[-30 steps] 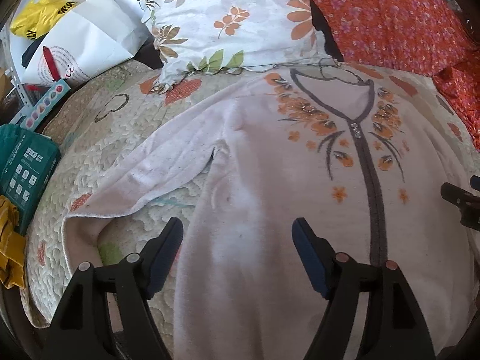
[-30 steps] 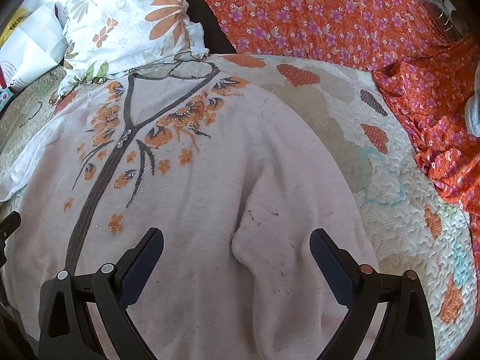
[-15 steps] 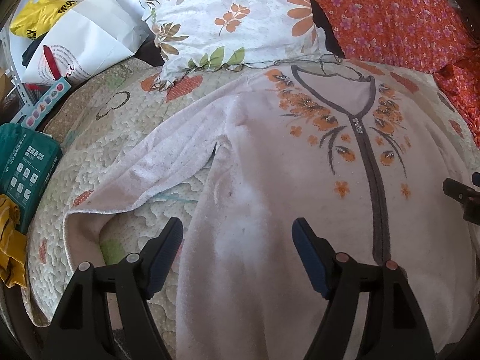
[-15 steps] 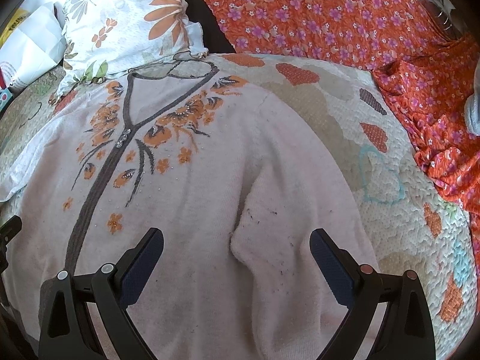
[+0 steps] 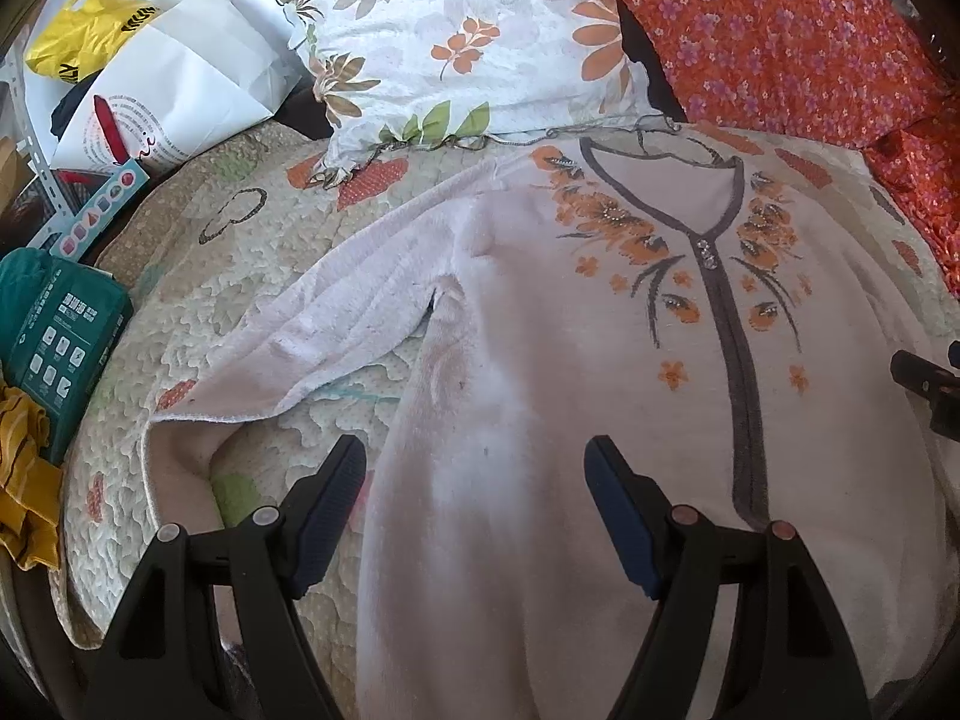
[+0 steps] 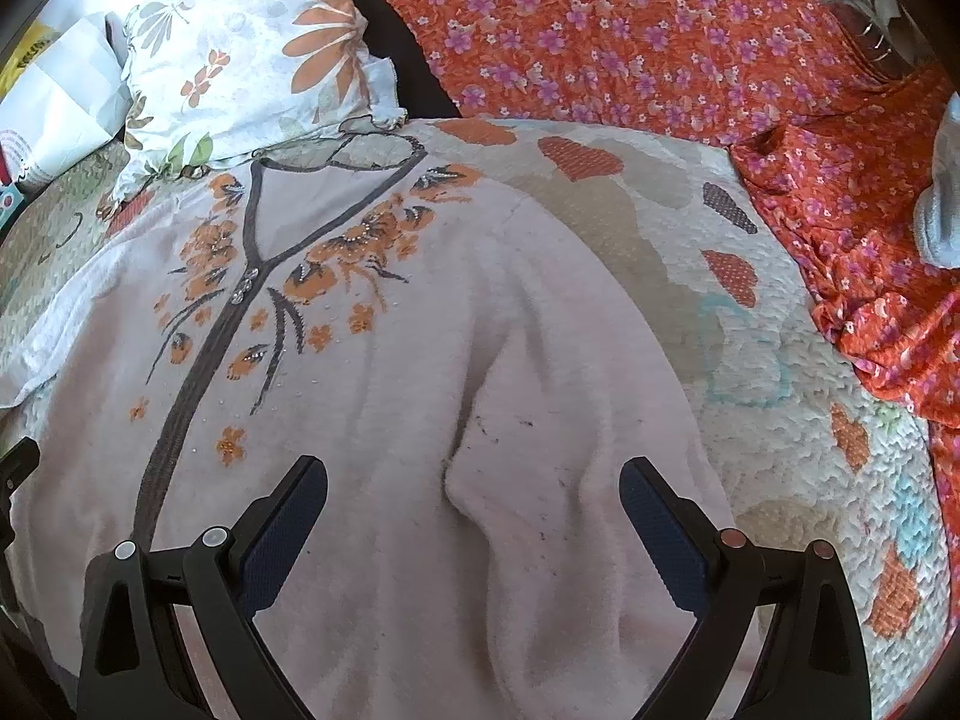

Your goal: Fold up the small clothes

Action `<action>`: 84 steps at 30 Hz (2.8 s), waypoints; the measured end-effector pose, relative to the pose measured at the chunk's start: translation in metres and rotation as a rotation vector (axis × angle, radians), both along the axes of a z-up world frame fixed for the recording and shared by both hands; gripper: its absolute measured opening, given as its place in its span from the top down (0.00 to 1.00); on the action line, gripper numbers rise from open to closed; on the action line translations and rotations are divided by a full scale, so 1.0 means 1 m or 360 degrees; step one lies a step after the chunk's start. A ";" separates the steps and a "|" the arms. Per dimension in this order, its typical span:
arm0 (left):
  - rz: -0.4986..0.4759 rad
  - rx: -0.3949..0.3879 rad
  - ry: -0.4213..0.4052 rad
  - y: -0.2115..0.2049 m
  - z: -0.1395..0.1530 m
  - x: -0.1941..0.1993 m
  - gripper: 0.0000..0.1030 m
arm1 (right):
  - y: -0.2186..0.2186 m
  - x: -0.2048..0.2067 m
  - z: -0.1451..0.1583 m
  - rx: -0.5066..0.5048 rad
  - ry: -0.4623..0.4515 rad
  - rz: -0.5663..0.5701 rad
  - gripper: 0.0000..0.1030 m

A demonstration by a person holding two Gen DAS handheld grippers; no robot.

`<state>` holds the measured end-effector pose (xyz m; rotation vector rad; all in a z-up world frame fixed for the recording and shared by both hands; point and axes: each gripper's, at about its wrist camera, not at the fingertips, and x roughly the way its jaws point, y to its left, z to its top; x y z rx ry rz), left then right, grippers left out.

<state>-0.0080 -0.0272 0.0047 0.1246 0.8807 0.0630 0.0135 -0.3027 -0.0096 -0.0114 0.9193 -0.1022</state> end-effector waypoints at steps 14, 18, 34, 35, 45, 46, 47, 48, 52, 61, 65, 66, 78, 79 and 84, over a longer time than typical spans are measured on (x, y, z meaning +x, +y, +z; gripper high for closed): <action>0.0081 0.0032 -0.0388 -0.003 0.050 -0.043 0.27 | -0.010 -0.042 0.038 -0.0047 -0.0262 -0.0161 0.03; 0.0114 0.0010 -0.0703 0.001 0.080 -0.075 0.03 | -0.005 -0.075 0.055 -0.0157 -0.0532 -0.0218 0.03; 0.0002 -0.0158 -0.0628 -0.007 0.122 -0.040 0.00 | -0.044 -0.075 0.071 0.0031 -0.0312 -0.0215 0.03; -0.0011 -0.0152 -0.0613 -0.009 0.117 -0.034 0.00 | -0.049 -0.065 0.066 0.0024 -0.0280 -0.0215 0.03; -0.0045 -0.0237 -0.0230 -0.007 0.050 0.040 0.00 | -0.125 0.054 0.005 0.0245 0.0080 -0.0300 0.03; -0.0047 -0.0276 -0.0199 -0.007 0.047 0.043 0.00 | -0.138 0.070 -0.005 0.0311 0.0123 -0.0325 0.03; -0.0046 -0.0304 -0.0183 -0.006 0.045 0.045 0.00 | -0.146 0.081 -0.013 0.0334 0.0155 -0.0347 0.03; -0.0043 -0.0316 -0.0175 -0.005 0.044 0.045 0.00 | -0.152 0.091 -0.021 0.0338 0.0185 -0.0373 0.03; -0.0034 -0.0311 -0.0180 -0.004 0.044 0.051 0.00 | -0.160 0.109 -0.044 0.0417 0.0269 -0.0391 0.11; 0.0024 -0.0406 0.0007 0.008 0.027 0.065 0.00 | -0.126 0.091 -0.028 0.0272 0.0280 -0.0138 0.95; 0.0058 -0.0439 0.0038 0.016 0.022 0.064 0.00 | -0.141 0.106 -0.005 0.0006 0.0255 -0.0272 0.96; 0.0067 -0.0445 0.0042 0.018 0.021 0.064 0.00 | -0.148 0.112 -0.001 -0.0036 0.0243 -0.0300 0.96; 0.0110 -0.0449 0.0019 0.037 0.029 0.062 0.00 | -0.136 0.183 0.018 -0.0261 0.0261 -0.0382 0.88; 0.0108 -0.0453 0.0018 0.038 0.030 0.061 0.00 | -0.135 0.171 0.020 -0.0239 0.0248 -0.0356 0.72; 0.0097 -0.0462 -0.0015 0.038 0.037 0.053 0.00 | -0.158 0.095 0.036 -0.0061 0.0185 -0.0361 0.50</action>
